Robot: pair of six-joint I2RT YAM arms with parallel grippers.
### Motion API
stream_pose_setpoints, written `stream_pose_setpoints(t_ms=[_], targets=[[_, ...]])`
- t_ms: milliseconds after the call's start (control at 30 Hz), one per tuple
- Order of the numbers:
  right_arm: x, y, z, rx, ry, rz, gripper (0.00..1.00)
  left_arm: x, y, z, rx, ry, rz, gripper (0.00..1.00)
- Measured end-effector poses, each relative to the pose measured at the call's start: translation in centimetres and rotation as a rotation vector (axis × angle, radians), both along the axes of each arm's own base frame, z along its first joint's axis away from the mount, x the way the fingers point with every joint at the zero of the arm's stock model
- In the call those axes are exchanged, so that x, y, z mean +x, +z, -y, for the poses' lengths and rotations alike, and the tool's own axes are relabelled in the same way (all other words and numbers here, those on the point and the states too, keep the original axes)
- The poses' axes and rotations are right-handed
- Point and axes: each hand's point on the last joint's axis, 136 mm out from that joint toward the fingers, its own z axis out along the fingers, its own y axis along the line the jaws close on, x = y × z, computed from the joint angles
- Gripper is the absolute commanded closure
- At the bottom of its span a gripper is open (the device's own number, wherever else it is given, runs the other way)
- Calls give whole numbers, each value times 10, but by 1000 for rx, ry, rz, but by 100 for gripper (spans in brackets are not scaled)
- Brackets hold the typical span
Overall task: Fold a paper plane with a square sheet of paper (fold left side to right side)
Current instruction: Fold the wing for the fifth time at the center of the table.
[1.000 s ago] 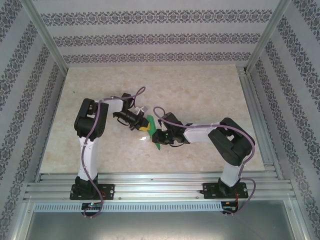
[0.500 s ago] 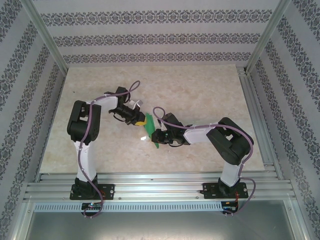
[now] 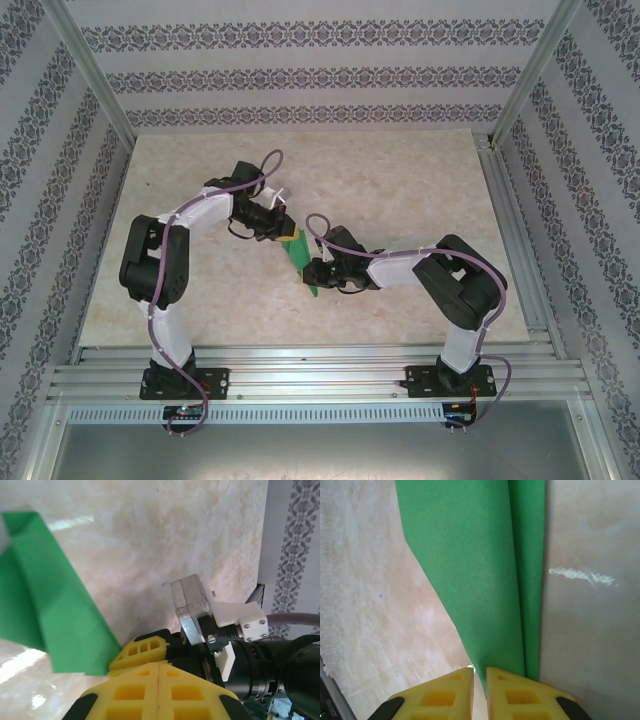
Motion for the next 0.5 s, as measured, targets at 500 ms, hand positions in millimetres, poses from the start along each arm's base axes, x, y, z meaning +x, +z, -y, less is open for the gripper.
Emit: stream_pose_setpoints(t_ms=[500], targets=[[-1, 0, 0, -6, 13, 3, 84, -6, -88, 17, 110, -31, -158, 100]])
